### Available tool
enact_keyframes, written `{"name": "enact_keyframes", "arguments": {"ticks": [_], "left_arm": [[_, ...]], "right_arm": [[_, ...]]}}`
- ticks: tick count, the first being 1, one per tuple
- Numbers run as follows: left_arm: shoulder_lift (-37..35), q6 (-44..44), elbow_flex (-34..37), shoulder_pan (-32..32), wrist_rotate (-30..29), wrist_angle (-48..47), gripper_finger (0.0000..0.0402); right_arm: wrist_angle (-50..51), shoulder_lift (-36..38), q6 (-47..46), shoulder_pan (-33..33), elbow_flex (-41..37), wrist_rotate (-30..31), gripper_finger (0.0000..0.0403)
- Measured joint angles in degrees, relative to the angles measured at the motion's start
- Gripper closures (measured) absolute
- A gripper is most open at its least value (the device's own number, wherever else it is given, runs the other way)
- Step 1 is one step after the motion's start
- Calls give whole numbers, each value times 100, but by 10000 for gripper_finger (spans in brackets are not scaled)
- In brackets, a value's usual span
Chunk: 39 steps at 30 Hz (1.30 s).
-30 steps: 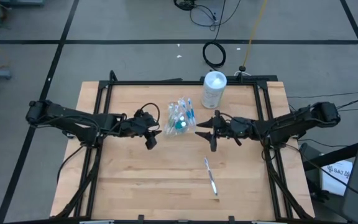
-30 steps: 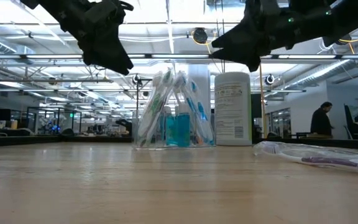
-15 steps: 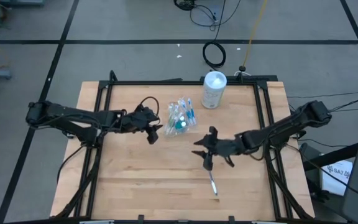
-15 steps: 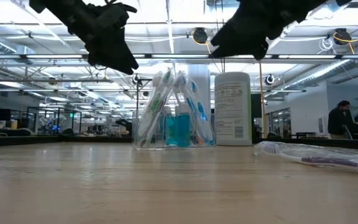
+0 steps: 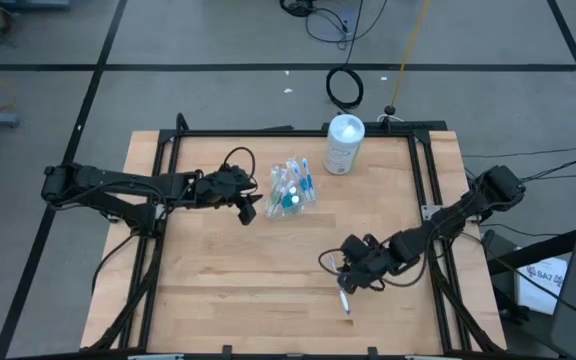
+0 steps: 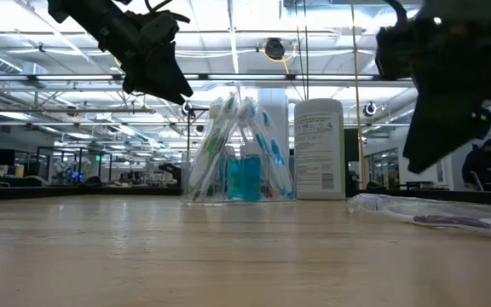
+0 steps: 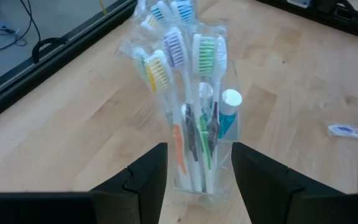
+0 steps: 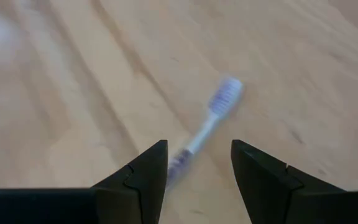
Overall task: Pick & Place toothbrushing station
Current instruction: Put the purple toothbrush into the transparent organizer
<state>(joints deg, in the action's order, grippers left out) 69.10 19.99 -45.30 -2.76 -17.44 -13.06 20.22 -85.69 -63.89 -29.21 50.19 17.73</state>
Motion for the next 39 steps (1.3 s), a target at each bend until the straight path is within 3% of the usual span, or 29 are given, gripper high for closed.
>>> {"name": "enact_keyframes", "arguments": {"ticks": [14, 21, 35, 39], "left_arm": [[2, 143, 0, 33, 336, -33, 218], [2, 153, 1, 53, 453, -39, 218], [2, 220, 1, 372, 452, -277, 218], [2, 224, 1, 453, 453, -552, 217]], "right_arm": [[-1160, -1013, -108, 68, -308, -174, 234], [-1155, -1078, 574, 129, -308, -236, 241], [-1160, -1087, 650, 362, -321, -309, 381], [-1229, -1007, 795, 469, -324, -379, 395]]}}
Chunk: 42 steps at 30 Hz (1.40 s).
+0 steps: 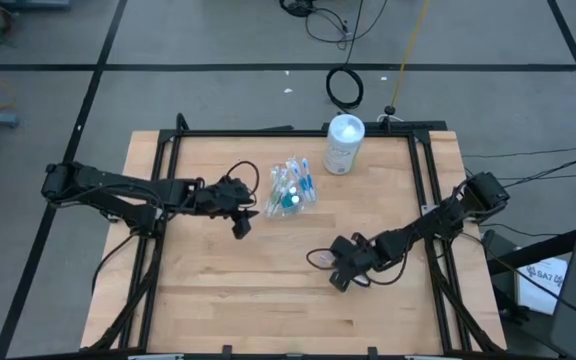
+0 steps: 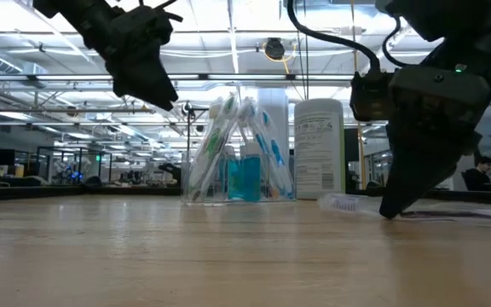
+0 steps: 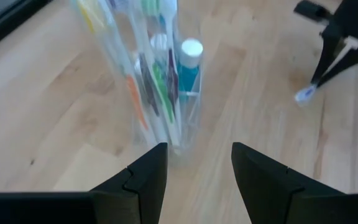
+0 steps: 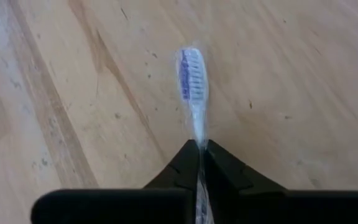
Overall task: Pick & Place toothbrushing station
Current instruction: Put the purple toothbrush into the transparent organizer
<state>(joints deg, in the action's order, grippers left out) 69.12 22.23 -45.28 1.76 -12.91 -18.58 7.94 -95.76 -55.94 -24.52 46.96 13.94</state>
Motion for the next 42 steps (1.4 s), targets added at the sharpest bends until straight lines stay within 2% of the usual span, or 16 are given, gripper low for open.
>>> {"name": "enact_keyframes", "arguments": {"ticks": [5, 10, 14, 19, 24, 29, 35, 42], "left_arm": [[0, 80, 0, 24, -2, -174, 218], [0, 78, -1, 26, -2, -190, 218], [-2, 78, -1, 26, -4, -208, 217], [-2, 78, -1, 26, -4, -224, 217], [-2, 57, 0, 26, -4, -224, 217], [-2, 36, -1, 26, -4, -230, 217], [-2, -16, -1, 26, -7, -228, 217], [-2, -18, 1, 26, -7, -230, 217]], "right_arm": [[61, 447, 557, 203, -26, 61, 394], [-166, 1208, 1396, 451, -22, 722, 402], [-815, 1740, 2436, 641, -9, 1333, 403], [-1973, 2029, 3900, 939, -10, 1477, 403], [-3321, 2010, 5142, 1231, -8, 1458, 403], [-4216, 1885, 5806, 1514, -8, 1457, 403], [-5017, 1548, 6307, 1872, -8, 1434, 403], [-5781, 893, 6419, 2327, -4, 1435, 403]]}}
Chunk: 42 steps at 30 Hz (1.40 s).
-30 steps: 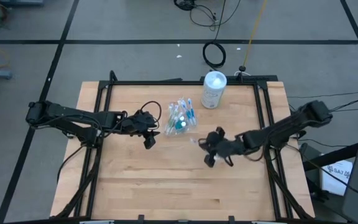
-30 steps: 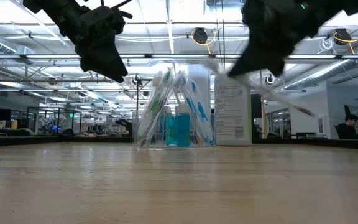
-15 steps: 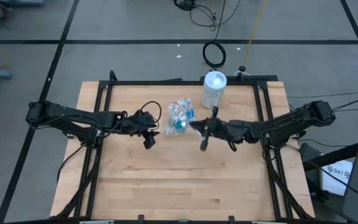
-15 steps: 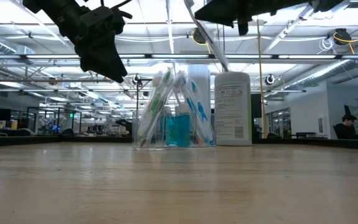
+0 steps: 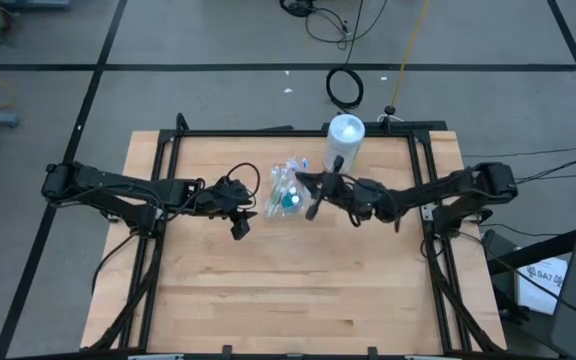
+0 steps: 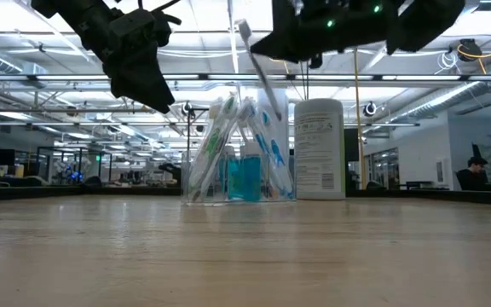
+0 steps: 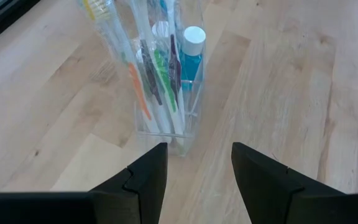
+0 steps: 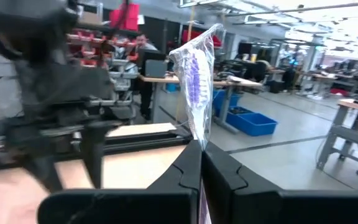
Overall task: Pick & Place toothbrushing station
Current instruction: Put the purple toothbrush into the transparent organizer
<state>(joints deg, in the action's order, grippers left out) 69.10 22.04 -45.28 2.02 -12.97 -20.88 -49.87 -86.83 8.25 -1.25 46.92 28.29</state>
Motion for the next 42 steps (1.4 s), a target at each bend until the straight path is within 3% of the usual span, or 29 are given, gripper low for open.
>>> {"name": "enact_keyframes", "arguments": {"ticks": [11, 17, 25, 34, 42], "left_arm": [[0, -170, -2, 0, -10, -2, 217], [0, -248, -2, -5, -18, 5, 217], [0, -247, -1, -7, -57, 3, 217], [0, -182, -2, -7, -59, 4, 217], [0, -74, 0, -7, -59, 4, 217]], "right_arm": [[-1199, -1207, -22, 436, 2, 50, 403], [-1586, -1859, -315, 440, 2, 688, 403], [-1553, -2184, -402, 287, 2, 1134, 403], [-1368, -2196, 2, -203, 2, 2393, 403], [-499, -2188, -854, -218, 12, 2419, 403]]}}
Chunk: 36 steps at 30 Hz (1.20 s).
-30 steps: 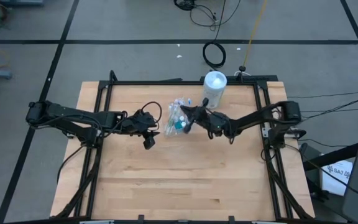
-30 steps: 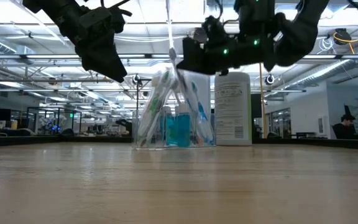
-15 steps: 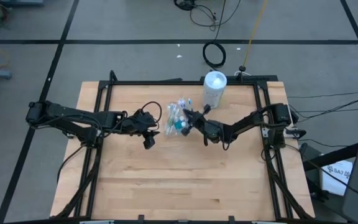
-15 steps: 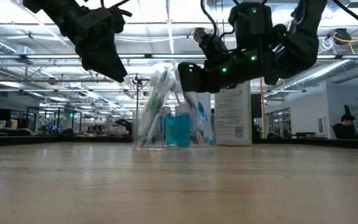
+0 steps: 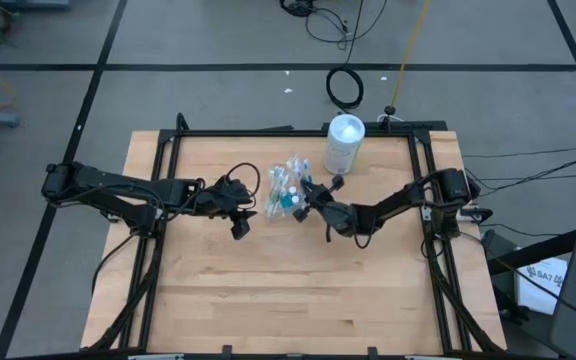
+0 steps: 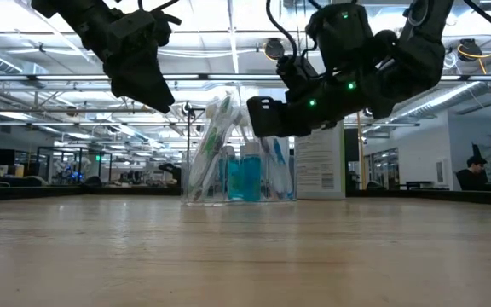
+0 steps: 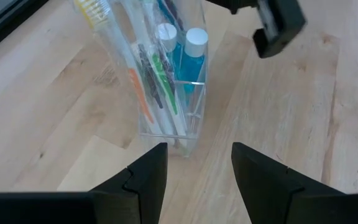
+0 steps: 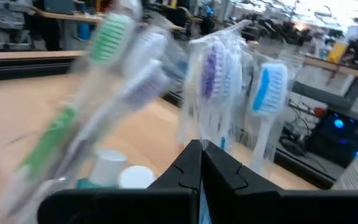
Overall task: Pick & Place toothbrushing station
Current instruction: Put the purple toothbrush into the transparent organizer, then return to Home Position
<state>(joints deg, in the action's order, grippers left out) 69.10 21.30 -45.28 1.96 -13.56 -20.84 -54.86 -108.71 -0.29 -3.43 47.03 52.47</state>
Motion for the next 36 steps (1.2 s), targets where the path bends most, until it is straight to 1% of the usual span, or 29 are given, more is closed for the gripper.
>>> {"name": "enact_keyframes", "arguments": {"ticks": [4, 8, 11, 14, 19, 24, 29, 34, 36], "left_arm": [[-1, 22, -2, 0, 0, -1, 217], [0, 1, 0, 0, 0, 2, 217], [-2, -177, -2, 0, -1, 2, 217], [0, -219, -2, 2, -1, 3, 217], [-2, -216, 0, 2, -2, 4, 217], [0, -214, 0, -6, -17, 39, 217], [-2, -169, -2, -42, -361, 146, 217], [-16, 19, 0, -31, -276, 140, 217], [-130, 20, 0, -27, -249, 101, 217]], "right_arm": [[322, 6, -361, 30, 6, 23, 403], [352, 7, -355, 25, 6, 21, 403], [357, 7, -328, 21, 4, 17, 403], [390, -2, -316, 17, -7, -3, 397], [436, -11, -313, 13, -16, -23, 370], [436, -13, -313, -30, -16, -23, 331], [593, 227, -209, -153, -18, -27, 297], [1290, 775, -108, -298, -16, -83, 279], [1830, 1081, -137, -349, -16, -273, 277]]}}
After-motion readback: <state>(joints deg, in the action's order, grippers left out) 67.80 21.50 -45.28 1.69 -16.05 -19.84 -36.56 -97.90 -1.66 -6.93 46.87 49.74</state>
